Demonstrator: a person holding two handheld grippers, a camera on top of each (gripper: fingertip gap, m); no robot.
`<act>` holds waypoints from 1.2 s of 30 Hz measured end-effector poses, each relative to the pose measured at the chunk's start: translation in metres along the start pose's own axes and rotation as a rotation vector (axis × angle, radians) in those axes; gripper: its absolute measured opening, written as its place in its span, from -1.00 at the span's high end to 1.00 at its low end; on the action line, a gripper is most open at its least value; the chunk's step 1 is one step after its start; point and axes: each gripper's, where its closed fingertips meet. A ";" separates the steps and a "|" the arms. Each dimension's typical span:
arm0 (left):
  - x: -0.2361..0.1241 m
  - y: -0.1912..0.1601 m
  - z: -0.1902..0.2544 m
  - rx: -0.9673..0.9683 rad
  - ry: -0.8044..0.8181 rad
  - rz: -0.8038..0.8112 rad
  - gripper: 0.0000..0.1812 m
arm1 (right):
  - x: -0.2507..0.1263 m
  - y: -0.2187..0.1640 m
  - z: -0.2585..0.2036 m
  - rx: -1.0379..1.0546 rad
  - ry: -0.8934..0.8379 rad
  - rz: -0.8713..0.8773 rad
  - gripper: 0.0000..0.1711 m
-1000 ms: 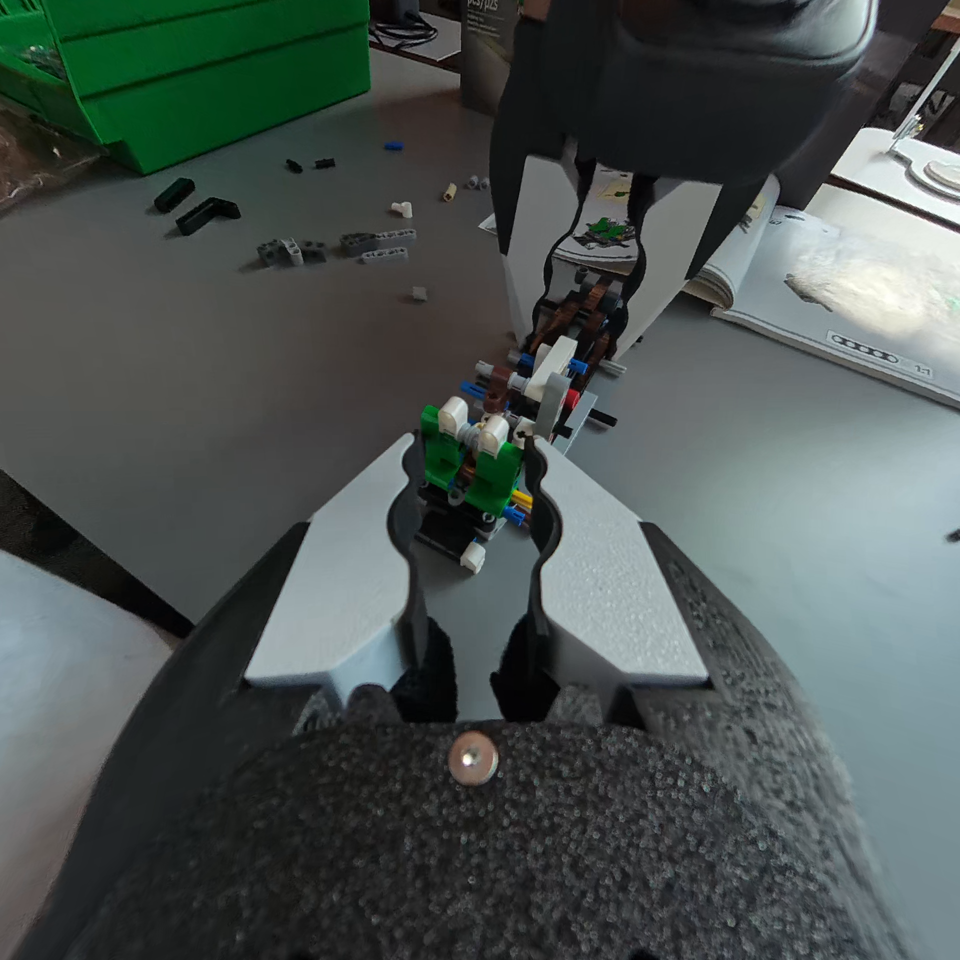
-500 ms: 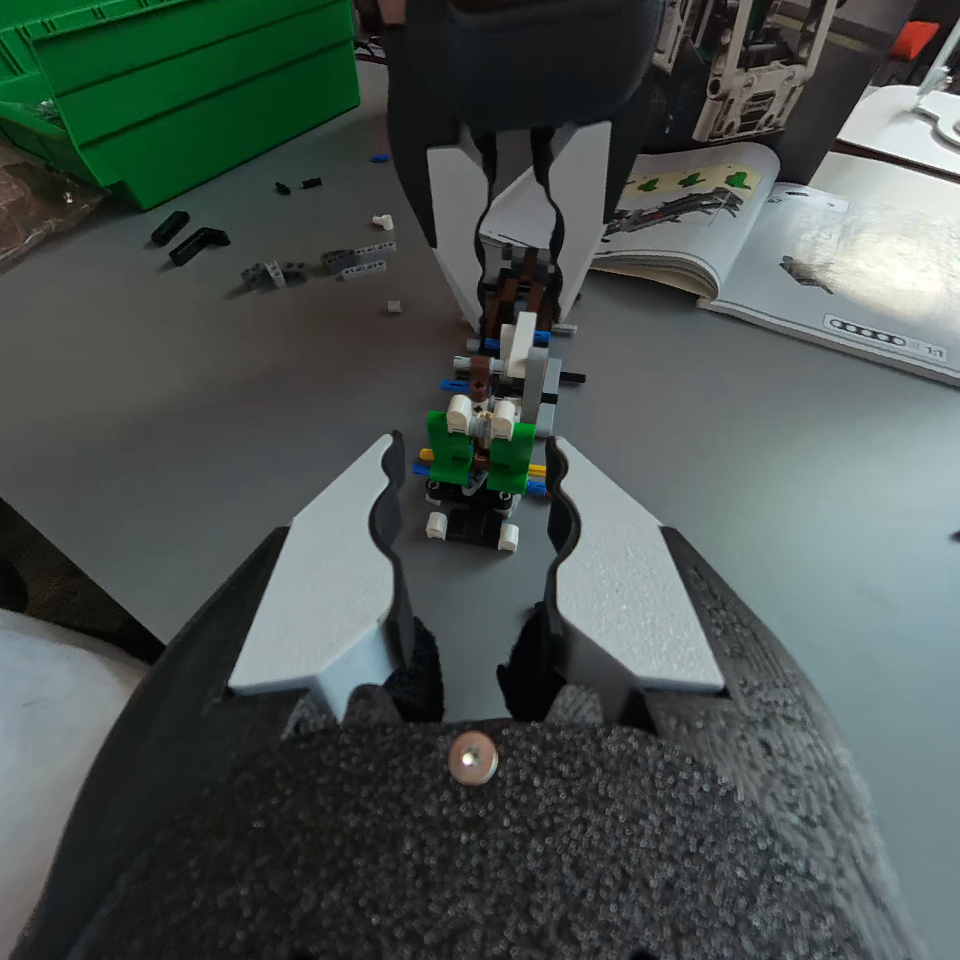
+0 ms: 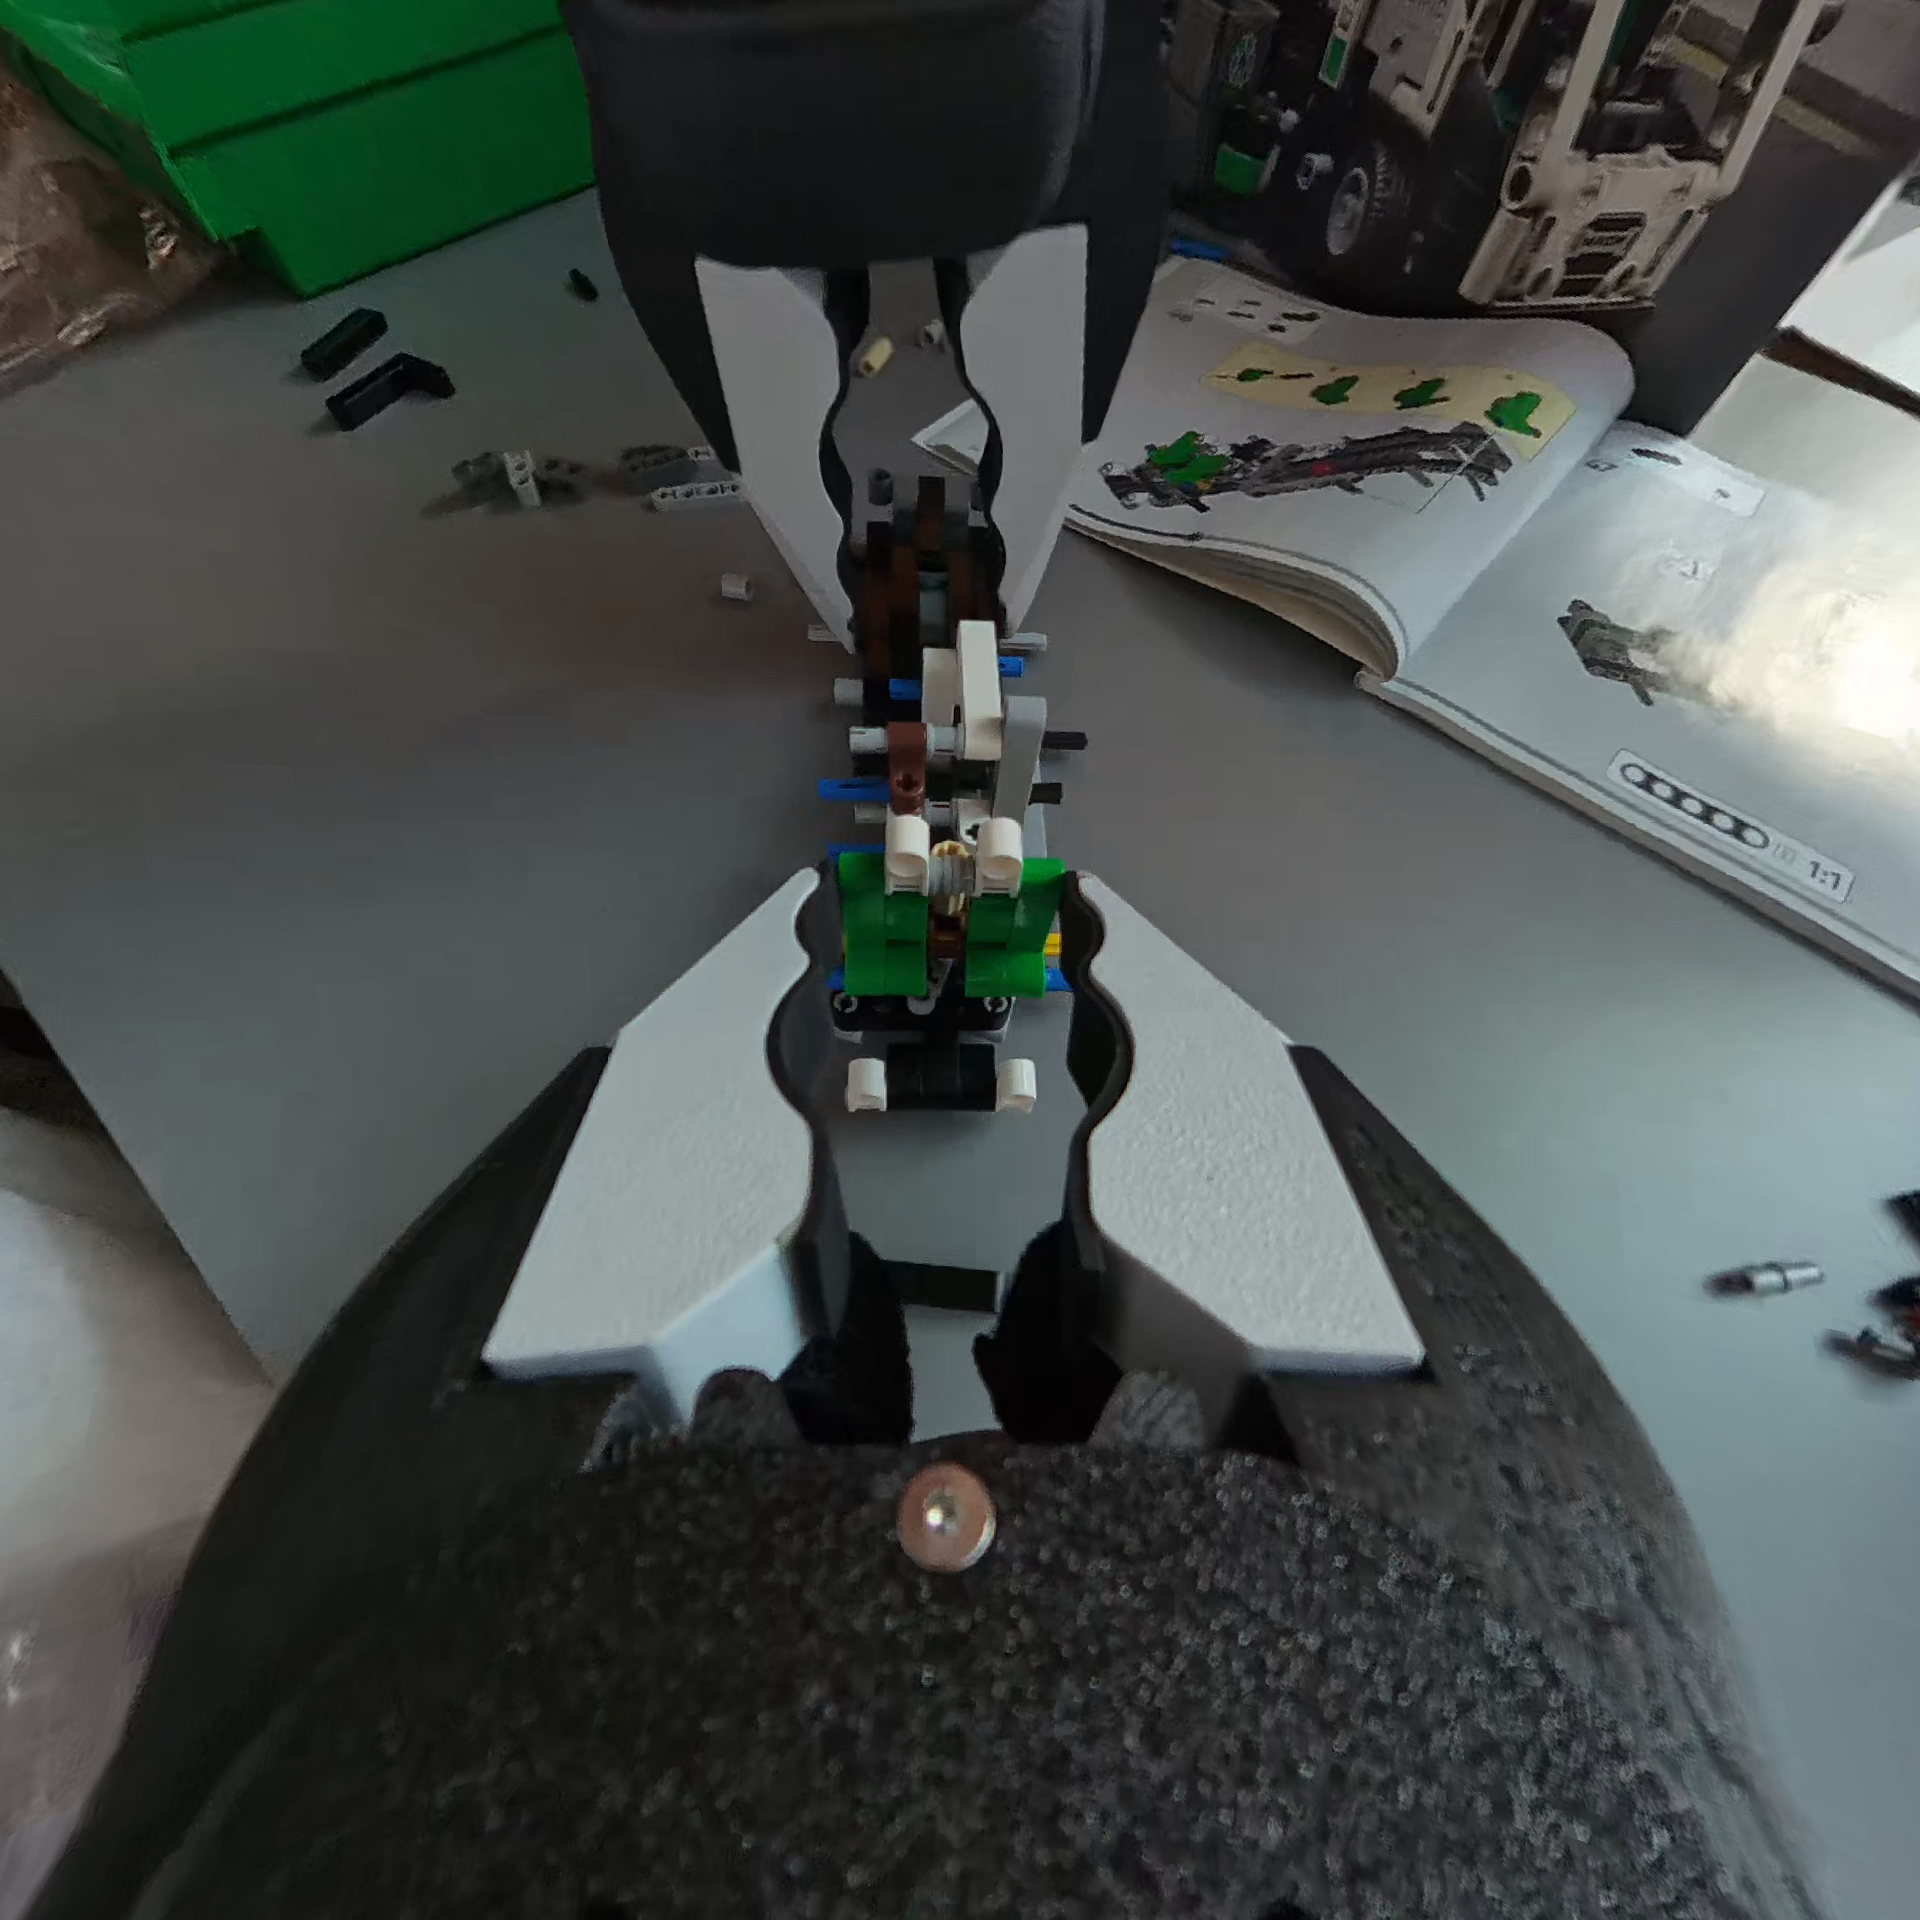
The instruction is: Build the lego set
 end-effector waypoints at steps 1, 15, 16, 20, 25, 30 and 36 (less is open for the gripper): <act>0.000 0.001 0.001 -0.014 -0.005 0.005 0.59 | 0.000 -0.001 0.005 -0.020 0.051 0.008 0.53; -0.010 0.020 0.008 -0.258 -0.125 0.151 0.60 | -0.010 -0.012 0.078 -0.096 0.286 0.056 0.54; -0.013 0.020 0.007 -0.278 -0.110 0.176 0.58 | -0.010 -0.013 0.074 -0.079 0.271 0.059 0.53; -0.013 0.016 0.006 -0.376 -0.057 0.259 0.51 | 0.005 -0.023 0.071 -0.001 0.084 0.033 0.51; 0.001 0.018 0.006 -0.452 -0.069 0.258 0.56 | 0.016 -0.028 0.081 0.078 -0.048 0.018 0.59; -0.003 0.028 0.009 -0.492 -0.067 0.279 0.66 | 0.017 -0.029 0.095 0.065 -0.072 0.002 0.69; -0.002 0.050 0.026 -0.498 -0.091 0.323 0.61 | 0.017 -0.033 0.100 0.054 -0.005 -0.009 0.77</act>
Point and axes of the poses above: each gripper's, where its closed fingertips meet, x out along the fingers, y out of its top, z = x × y across the jaws, and after that the axes turned 13 degrees about -x, right-handed
